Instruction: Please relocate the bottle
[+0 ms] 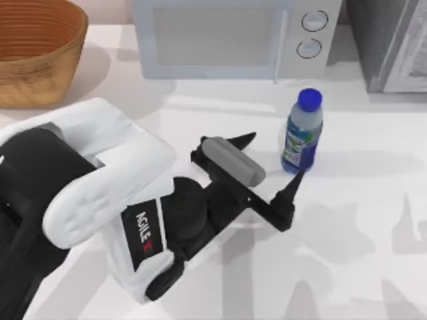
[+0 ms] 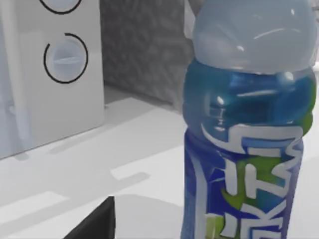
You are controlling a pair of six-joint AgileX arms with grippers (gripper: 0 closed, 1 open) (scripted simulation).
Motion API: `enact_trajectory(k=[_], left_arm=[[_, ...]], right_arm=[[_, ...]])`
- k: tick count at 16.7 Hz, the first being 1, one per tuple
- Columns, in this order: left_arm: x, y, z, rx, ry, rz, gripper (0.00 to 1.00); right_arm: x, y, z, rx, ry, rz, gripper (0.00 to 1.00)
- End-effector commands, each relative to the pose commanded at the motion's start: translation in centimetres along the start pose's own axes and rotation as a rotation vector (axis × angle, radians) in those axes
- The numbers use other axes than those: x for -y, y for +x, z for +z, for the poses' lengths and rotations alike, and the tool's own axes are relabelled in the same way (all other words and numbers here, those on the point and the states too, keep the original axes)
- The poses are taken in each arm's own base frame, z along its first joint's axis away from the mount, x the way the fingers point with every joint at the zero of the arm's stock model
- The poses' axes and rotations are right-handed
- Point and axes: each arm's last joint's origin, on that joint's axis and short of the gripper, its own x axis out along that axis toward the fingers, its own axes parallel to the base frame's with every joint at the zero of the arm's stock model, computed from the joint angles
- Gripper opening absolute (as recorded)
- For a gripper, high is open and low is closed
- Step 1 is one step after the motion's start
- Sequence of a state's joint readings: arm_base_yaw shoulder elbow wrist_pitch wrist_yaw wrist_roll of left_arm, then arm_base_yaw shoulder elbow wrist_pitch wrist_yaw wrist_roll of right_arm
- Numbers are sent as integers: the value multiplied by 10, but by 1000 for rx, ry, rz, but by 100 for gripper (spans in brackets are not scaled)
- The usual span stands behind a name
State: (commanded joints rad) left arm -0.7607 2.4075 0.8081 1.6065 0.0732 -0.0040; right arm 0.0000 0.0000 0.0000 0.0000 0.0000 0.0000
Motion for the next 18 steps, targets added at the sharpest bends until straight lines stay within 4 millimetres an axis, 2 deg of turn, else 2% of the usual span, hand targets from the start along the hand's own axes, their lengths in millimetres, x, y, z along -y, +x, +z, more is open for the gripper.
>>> enact_trajectory(k=[7,9,13,18], left_arm=[[0,73,0,6,0,0,100],[1,83,2,3,0,0,100],[1,84,2,2,0,0,100],[1,84,2,2,0,0,62]], right_arm=[[0,0,0,0,0,0,100],[0,0,0,0,0,0,100],[0,0,0,0,0,0,100],[0,0,0,0,0,0,100]])
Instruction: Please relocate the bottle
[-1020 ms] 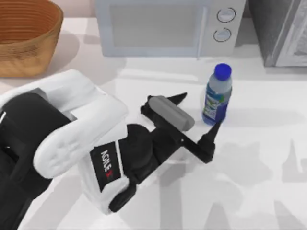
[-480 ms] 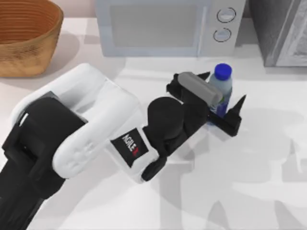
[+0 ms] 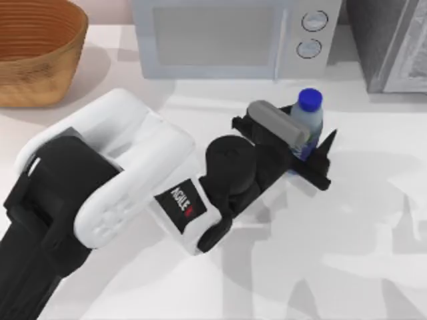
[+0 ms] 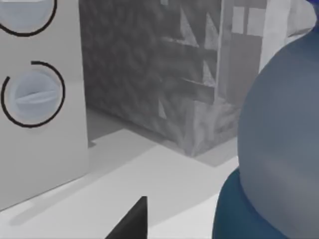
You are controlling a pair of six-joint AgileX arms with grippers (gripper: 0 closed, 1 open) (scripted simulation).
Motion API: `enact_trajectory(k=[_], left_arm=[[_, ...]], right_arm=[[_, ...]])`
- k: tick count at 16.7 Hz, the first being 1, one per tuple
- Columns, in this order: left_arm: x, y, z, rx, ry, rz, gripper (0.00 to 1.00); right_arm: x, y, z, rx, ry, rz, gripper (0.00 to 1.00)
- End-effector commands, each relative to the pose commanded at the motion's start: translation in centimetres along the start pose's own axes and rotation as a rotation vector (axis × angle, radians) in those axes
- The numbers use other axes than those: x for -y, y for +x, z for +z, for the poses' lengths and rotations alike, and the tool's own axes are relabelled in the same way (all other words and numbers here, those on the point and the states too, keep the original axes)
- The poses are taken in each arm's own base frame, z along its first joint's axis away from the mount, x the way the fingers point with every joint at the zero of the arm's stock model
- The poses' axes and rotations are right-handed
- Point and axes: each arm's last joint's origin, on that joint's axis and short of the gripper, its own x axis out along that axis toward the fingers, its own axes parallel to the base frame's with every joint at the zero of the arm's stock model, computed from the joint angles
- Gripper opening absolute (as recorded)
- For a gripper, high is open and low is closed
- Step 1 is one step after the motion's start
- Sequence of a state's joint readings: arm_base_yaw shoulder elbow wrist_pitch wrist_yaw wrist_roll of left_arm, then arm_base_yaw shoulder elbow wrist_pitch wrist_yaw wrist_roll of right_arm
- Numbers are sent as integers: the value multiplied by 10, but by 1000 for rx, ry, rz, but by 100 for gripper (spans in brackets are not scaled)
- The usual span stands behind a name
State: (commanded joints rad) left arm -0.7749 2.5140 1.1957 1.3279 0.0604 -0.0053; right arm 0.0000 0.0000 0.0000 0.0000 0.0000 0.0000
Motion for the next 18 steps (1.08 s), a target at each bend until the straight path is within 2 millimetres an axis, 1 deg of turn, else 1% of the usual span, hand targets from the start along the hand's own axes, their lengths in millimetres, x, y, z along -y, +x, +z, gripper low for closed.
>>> enact_trajectory(k=[8,9,18], left_arm=[[0,0,0,0,0,0,2],[0,0,0,0,0,0,0],[-2,0,1,2,1,2,0]], right_arm=[[0,0,0,0,0,0,100],[0,0,0,0,0,0,100],[0,0,0,0,0,0,100]])
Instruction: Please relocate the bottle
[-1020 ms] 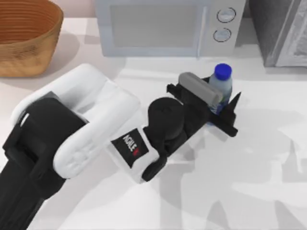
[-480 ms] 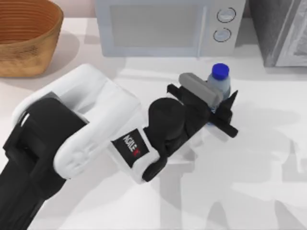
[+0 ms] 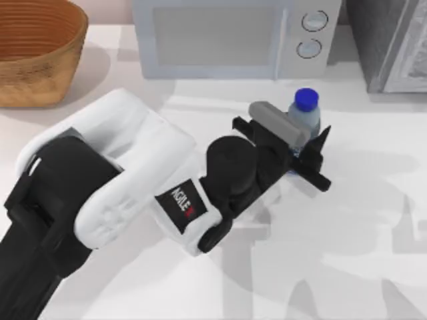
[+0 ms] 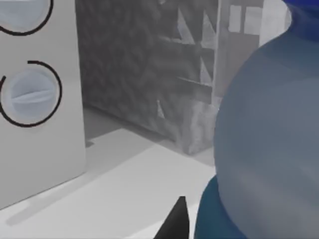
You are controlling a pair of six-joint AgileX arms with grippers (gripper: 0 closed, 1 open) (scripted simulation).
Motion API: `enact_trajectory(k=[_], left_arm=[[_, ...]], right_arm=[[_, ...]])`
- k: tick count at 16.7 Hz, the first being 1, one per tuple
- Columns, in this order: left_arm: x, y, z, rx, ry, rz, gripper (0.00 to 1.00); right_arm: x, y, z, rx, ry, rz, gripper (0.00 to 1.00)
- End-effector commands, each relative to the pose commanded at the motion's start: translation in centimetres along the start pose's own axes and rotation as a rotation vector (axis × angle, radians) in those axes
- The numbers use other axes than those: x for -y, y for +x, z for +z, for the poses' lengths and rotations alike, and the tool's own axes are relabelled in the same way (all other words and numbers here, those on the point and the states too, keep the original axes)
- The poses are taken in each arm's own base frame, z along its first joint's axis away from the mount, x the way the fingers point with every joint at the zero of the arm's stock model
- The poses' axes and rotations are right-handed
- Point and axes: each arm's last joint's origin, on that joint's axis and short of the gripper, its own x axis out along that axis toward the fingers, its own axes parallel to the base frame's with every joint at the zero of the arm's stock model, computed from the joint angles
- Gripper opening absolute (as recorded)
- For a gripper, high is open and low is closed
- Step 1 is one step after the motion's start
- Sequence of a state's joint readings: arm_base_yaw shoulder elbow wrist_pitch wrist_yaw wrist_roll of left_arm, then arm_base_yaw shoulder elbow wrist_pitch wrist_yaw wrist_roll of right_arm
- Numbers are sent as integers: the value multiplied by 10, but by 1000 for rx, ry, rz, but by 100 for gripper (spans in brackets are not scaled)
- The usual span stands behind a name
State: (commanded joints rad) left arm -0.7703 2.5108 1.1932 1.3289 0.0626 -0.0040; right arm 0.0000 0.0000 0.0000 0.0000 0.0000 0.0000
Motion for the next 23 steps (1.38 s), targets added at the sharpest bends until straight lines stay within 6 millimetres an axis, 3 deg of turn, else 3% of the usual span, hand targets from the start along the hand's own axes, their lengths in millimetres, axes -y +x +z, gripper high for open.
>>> enact_trajectory(k=[3,6,10,12,15,17,19,23], left_arm=[[-26,-11,5,6,7,-1,0],[-80,-43,12,-3,19,0,0],[-159,-122,22,-30,26,12,0],[-185,-169,30,-38,26,17,0],[-203,-230,40,-38,29,20,0],[-205,-256,46,-34,34,20,0],[-204,-267,49,-32,37,20,0],[-204,-266,48,-35,34,19,0]], right_arm=[[0,0,0,0,0,0,100],[0,0,0,0,0,0,100],[0,0,0,0,0,0,100],[0,0,0,0,0,0,100],[0,0,0,0,0,0,100],[0,0,0,0,0,0,100],[0,0,0,0,0,0,100],[0,0,0,0,0,0,100]])
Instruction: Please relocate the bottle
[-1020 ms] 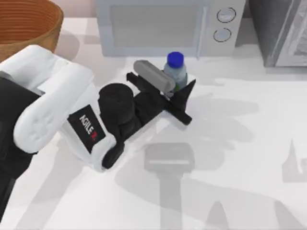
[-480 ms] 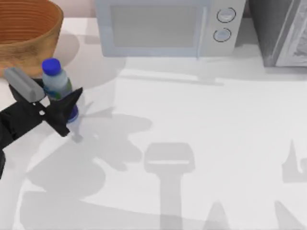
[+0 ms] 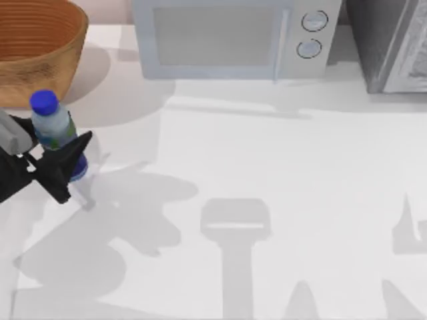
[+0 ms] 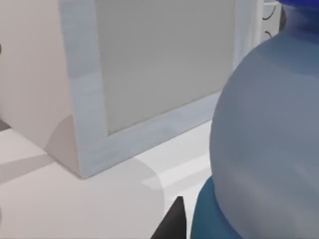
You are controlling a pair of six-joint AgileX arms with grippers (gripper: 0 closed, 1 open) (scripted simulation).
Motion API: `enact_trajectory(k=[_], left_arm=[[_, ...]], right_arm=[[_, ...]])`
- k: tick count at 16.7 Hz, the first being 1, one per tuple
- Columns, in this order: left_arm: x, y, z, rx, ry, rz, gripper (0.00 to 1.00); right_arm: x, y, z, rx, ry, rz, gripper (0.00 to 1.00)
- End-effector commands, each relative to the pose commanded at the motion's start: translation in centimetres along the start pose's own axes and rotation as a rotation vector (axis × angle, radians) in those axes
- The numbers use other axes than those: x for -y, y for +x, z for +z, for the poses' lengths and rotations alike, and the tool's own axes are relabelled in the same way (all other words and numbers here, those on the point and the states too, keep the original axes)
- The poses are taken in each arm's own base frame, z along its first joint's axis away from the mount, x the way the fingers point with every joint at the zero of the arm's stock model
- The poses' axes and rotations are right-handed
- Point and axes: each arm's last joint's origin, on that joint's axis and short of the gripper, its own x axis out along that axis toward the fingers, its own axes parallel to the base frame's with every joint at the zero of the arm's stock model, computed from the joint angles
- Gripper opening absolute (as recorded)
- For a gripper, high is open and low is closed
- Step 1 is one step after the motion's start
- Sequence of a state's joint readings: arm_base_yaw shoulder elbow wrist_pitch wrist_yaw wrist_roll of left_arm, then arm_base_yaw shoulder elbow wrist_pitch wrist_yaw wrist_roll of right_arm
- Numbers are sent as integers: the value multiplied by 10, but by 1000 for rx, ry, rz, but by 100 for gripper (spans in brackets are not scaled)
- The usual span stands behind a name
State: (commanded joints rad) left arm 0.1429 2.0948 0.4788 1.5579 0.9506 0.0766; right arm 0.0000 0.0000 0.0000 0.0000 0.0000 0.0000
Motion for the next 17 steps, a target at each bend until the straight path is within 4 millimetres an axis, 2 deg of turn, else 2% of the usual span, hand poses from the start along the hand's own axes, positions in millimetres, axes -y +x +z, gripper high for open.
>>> enact_trajectory(k=[3,10,14,17], left_arm=[[-1,9,-5,2,3,-1,0],[0,52,-33,3,2,1,0],[0,54,-33,4,3,1,0],[0,54,-33,4,3,1,23]], right_arm=[[0,0,0,0,0,0,100],[0,0,0,0,0,0,100],[0,0,0,0,0,0,100],[0,0,0,0,0,0,100]])
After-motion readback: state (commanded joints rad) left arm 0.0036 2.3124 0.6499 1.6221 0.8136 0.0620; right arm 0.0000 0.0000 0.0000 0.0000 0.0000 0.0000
